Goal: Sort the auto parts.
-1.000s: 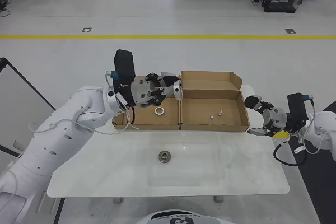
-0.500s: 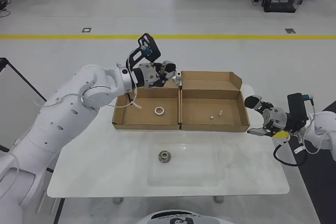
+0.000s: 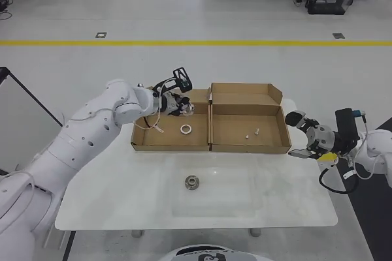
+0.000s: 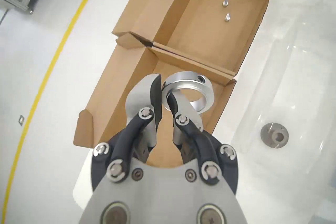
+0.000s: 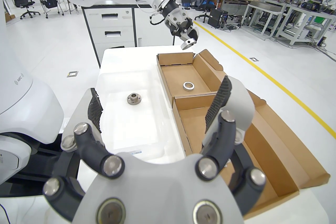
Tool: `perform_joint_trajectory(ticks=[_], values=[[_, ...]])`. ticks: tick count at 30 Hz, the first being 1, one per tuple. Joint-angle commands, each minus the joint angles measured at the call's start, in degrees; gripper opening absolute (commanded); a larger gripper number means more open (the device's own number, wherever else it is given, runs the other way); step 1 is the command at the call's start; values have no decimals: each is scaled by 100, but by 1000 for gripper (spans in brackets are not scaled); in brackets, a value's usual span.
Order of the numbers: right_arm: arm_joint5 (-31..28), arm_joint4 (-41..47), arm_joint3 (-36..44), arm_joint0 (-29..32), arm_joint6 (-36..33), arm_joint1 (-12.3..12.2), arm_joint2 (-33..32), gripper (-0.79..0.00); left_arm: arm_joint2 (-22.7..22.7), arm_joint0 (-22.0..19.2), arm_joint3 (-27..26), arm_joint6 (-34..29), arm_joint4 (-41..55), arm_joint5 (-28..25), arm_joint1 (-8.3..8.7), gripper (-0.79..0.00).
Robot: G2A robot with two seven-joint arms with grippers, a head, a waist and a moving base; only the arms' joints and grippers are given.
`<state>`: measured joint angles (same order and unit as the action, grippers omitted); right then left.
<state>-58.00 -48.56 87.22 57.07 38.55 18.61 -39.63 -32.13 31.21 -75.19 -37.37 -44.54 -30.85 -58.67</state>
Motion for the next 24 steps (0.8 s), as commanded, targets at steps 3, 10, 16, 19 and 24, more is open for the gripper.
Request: perform_joint_trajectory(ticks=[3,10,16,19,24], values=[[0,-1,0,0,6,0,0,0,137,-38,288,-103,-295,-56,-90,-785],[0,-1,0,0,6,0,0,0,555,-295,1123,-174,-702,-155,-449,-785],[0,-1,0,0,6,0,0,0,975,-656,1798,-274,-959,-415,-898,-785],[0,-1,0,0,6,0,0,0,1210,-808,2205,-305,-1289,-586,-1117,-785],[0,-1,0,0,6,0,0,0,1479,-935,2869,-148,-1600,-784,-1475,-785]])
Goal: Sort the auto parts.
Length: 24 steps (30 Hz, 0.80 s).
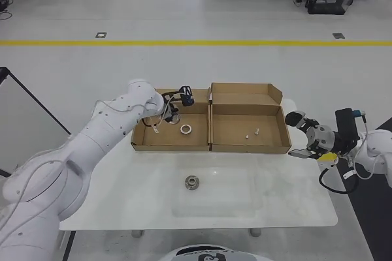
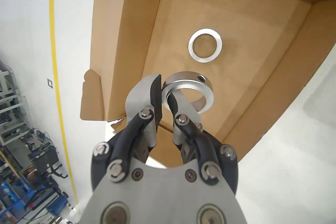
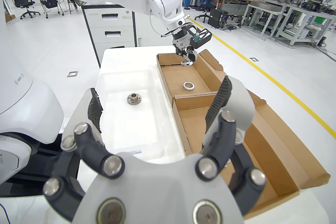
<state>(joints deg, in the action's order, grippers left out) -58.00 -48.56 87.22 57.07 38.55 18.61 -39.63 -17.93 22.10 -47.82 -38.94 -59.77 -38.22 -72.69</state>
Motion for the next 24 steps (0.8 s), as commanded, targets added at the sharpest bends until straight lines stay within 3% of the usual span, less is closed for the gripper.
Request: perform_joint_trajectory(ticks=[1,10,21,24], values=[[0,-1,0,0,6,0,0,0,113,-47,249,27,-152,-96,-143,-785],[0,-1,0,0,6,0,0,0,439,-45,1229,387,-624,-274,-709,-785],[0,-1,0,0,6,0,0,0,616,22,2138,619,-1008,-372,-1228,-785],[0,-1,0,0,6,0,0,0,627,25,2326,718,-1063,-401,-1342,-727]])
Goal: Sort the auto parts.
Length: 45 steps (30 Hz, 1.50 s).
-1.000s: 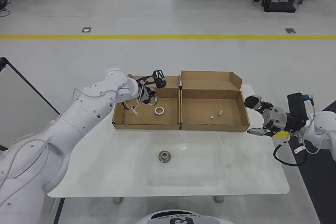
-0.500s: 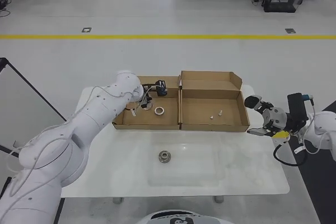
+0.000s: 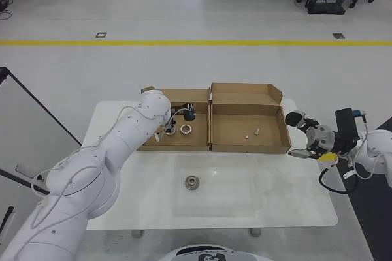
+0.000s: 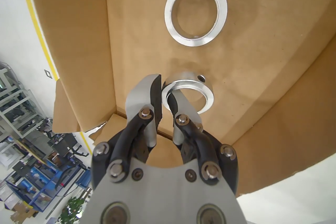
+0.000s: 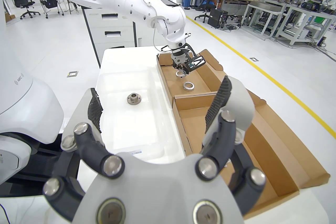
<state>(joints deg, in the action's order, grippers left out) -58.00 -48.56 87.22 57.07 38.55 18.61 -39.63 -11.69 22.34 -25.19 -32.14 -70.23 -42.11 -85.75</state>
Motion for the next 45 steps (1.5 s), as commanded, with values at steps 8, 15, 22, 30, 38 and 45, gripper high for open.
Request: perform_joint_trajectory(ticks=[8,15,22,30,38,45], values=[[0,-1,0,0,6,0,0,0,47,-1,501,300,-247,-46,-282,-465],[0,-1,0,0,6,0,0,0,33,-48,827,468,-361,-57,-425,-197],[0,-1,0,0,6,0,0,0,-19,-293,923,685,-477,-61,-495,0],[0,-1,0,0,6,0,0,0,-120,-613,826,812,-455,-741,-508,0],[0,-1,0,0,6,0,0,0,-345,-880,332,438,81,-1589,-464,0],[0,-1,0,0,6,0,0,0,-392,-843,-647,-463,1256,-1589,-237,0]])
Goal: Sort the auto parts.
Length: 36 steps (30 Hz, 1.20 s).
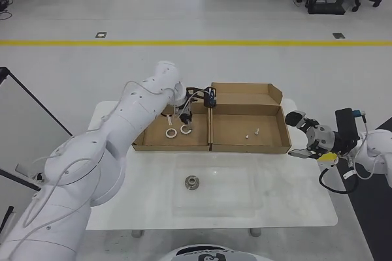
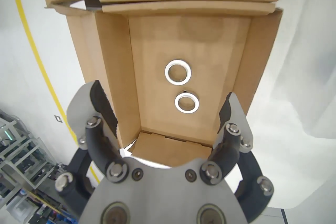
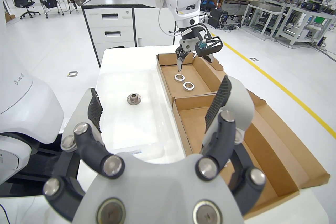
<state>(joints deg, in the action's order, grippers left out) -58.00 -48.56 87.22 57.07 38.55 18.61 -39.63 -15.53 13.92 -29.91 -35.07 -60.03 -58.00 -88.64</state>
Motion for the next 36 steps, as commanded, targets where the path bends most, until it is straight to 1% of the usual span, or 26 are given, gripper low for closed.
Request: perform_joint_trajectory(ticks=[1,6,13,16,20,25,28,30,33,36], values=[[0,-1,0,0,6,0,0,0,-16,3,-348,-325,427,-1,109,0],[0,-1,0,0,6,0,0,0,-78,91,-1329,-1065,1275,-1,479,0],[0,-1,0,0,6,0,0,0,53,214,-2638,-1169,1908,47,1153,0],[0,-1,0,0,6,0,0,0,99,264,-3299,-1419,2275,297,1447,0],[0,-1,0,0,6,0,0,0,137,313,-4318,-1912,2760,790,1830,0],[0,-1,0,0,6,0,0,0,231,362,-5445,-2514,3199,1392,2262,0],[0,-1,0,0,6,0,0,0,299,376,-6034,-2814,3372,1693,2471,0],[0,-1,0,0,6,0,0,0,322,402,-6351,-2973,3484,1852,2580,0],[0,-1,0,0,6,0,0,0,291,467,-6718,-3153,3636,2031,2699,0],[0,-1,0,0,6,0,0,0,260,545,-6943,-3286,3670,2166,2780,0]])
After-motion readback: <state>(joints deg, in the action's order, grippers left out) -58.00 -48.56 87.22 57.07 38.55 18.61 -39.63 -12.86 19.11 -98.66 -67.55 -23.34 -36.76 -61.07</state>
